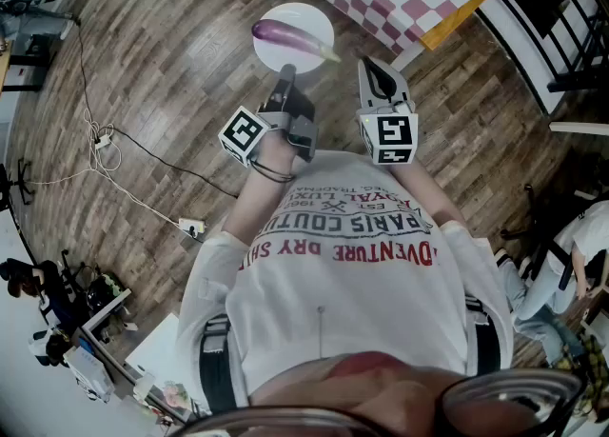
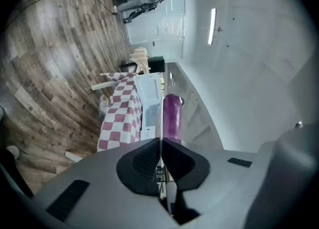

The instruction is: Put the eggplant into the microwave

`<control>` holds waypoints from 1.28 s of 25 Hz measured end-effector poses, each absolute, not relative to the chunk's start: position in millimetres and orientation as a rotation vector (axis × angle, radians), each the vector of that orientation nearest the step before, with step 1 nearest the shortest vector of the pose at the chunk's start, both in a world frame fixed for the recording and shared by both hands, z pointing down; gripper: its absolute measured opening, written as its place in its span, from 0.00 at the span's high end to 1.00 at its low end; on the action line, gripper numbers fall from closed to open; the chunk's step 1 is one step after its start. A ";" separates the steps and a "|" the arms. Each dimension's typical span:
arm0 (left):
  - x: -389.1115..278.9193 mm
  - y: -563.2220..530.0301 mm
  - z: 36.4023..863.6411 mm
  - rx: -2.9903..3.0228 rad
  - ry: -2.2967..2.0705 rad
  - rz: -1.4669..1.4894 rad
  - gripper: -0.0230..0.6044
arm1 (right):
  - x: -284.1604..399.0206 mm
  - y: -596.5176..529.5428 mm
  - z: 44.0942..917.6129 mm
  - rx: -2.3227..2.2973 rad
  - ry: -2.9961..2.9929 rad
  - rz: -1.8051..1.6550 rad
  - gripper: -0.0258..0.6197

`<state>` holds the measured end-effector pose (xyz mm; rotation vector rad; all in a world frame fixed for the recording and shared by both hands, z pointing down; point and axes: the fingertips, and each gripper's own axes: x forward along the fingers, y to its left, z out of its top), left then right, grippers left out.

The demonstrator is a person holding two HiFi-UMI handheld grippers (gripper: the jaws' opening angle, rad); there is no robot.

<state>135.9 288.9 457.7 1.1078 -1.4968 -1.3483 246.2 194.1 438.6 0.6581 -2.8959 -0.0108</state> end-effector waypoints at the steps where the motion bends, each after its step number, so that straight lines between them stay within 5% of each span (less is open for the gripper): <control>1: 136.3 288.4 458.6 1.104 -1.497 -1.348 0.91 | 247.0 193.3 439.4 0.658 -2.894 -0.008 0.92; 20: 141.6 282.7 473.8 1.051 -1.504 -1.341 0.91 | 249.9 186.0 459.3 0.632 -2.877 0.081 0.92; 32: 67.0 248.5 491.2 1.037 -1.450 -1.302 0.91 | 185.7 152.1 472.5 0.726 -2.806 0.072 0.92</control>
